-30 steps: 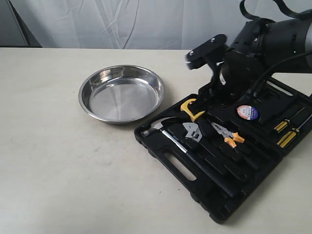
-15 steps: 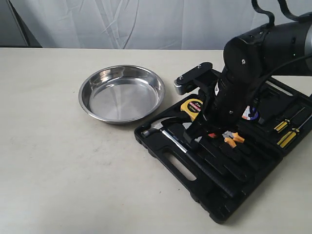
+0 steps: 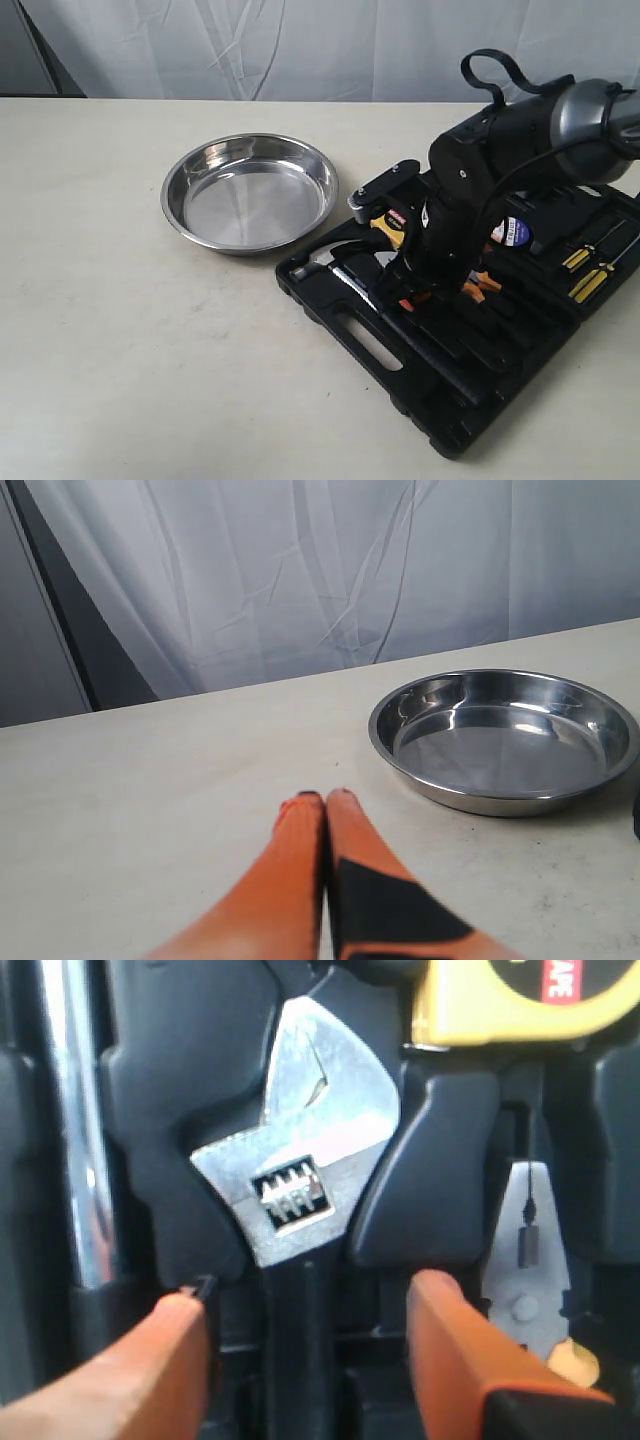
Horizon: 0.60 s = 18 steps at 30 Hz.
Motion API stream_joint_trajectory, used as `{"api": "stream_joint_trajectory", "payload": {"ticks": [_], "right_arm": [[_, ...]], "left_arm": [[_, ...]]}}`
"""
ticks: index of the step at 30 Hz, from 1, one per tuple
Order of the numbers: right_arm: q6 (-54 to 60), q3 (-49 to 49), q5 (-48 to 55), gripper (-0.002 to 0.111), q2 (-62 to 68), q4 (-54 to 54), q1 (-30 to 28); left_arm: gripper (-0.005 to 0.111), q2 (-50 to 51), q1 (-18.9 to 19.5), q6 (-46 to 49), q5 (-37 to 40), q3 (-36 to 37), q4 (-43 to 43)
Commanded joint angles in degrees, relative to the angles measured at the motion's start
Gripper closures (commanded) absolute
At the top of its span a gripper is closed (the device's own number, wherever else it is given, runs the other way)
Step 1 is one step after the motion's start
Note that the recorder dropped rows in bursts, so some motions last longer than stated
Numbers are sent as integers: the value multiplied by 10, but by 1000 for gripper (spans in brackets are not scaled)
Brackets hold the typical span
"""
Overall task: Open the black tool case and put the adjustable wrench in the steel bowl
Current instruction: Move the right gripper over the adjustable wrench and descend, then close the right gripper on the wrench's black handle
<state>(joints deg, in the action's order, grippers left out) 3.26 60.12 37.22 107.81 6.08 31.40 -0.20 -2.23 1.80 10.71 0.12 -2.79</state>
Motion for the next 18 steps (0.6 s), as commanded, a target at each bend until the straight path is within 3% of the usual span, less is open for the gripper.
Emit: {"api": "stream_joint_trajectory", "payload": {"ticks": [1, 8, 14, 18], "right_arm": [[-6, -1, -19, 57, 24, 13, -1], [-9, -1, -30, 58, 59, 13, -1], [-9, -1, -37, 87, 71, -12, -1], [-9, -1, -37, 97, 71, -29, -1]], "left_arm": [[106, 2, -2, -1, -4, -1, 1], [106, 2, -2, -1, -4, -1, 1], [106, 2, -2, -1, -4, -1, 1], [106, 2, -2, -1, -4, -1, 1]]}}
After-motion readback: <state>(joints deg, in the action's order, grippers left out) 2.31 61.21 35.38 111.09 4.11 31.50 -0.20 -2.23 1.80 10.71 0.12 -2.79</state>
